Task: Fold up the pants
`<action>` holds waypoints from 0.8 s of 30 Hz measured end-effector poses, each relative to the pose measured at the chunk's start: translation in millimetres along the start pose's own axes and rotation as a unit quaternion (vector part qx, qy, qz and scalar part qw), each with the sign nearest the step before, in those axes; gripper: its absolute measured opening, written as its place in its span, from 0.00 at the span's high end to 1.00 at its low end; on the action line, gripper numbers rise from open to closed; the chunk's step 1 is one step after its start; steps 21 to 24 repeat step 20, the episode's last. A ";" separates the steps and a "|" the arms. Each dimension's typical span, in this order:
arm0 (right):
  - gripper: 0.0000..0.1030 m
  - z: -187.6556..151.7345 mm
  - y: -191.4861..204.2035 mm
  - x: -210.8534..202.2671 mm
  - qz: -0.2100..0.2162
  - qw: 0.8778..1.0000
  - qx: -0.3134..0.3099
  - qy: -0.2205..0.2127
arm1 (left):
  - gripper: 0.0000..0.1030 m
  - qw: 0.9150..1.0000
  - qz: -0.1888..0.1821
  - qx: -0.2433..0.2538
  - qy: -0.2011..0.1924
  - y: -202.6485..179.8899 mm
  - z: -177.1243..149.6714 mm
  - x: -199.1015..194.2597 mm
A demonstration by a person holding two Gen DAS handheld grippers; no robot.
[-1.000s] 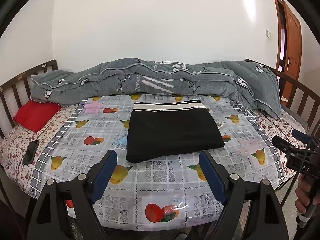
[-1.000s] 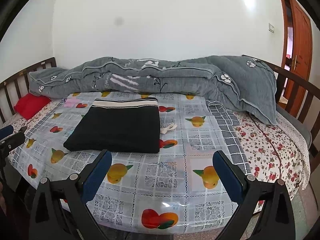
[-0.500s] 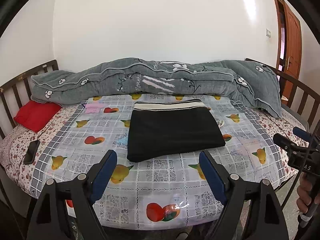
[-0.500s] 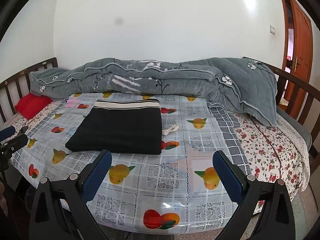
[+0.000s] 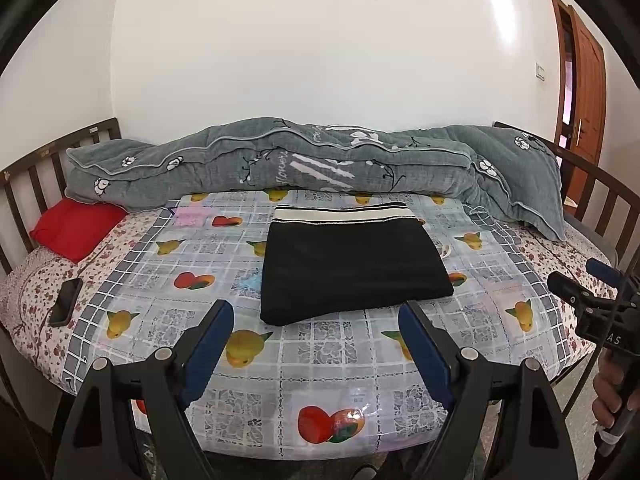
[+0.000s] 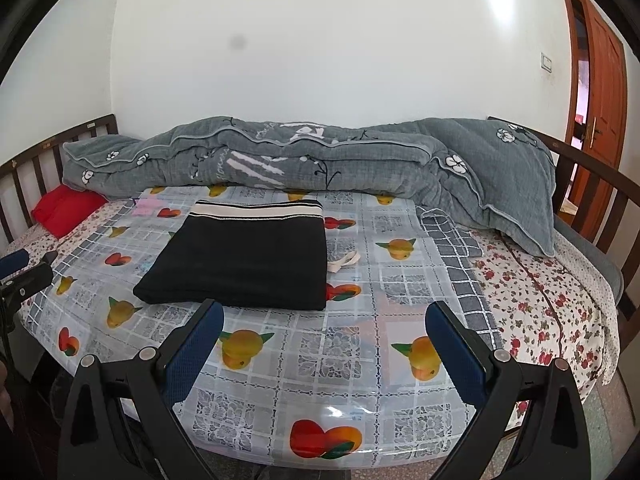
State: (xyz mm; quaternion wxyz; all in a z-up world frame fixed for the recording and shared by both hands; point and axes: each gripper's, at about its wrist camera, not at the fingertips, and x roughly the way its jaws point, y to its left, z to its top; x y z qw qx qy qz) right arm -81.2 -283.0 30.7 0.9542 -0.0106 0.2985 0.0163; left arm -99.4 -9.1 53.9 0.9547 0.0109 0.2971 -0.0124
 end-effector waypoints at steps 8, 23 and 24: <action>0.03 0.0 0.3 0.4 0.000 1.000 0.001 0.000 | 0.18 1.000 -0.003 -0.001 -0.001 -1.0 0.5 0.6; 0.03 0.0 -1.5 2.6 0.008 1.000 0.005 -0.001 | 0.18 1.000 -0.008 -0.002 -0.010 -4.3 4.5 5.6; 0.03 0.0 -1.5 2.6 0.008 1.000 0.005 -0.001 | 0.18 1.000 -0.008 -0.002 -0.010 -4.3 4.5 5.6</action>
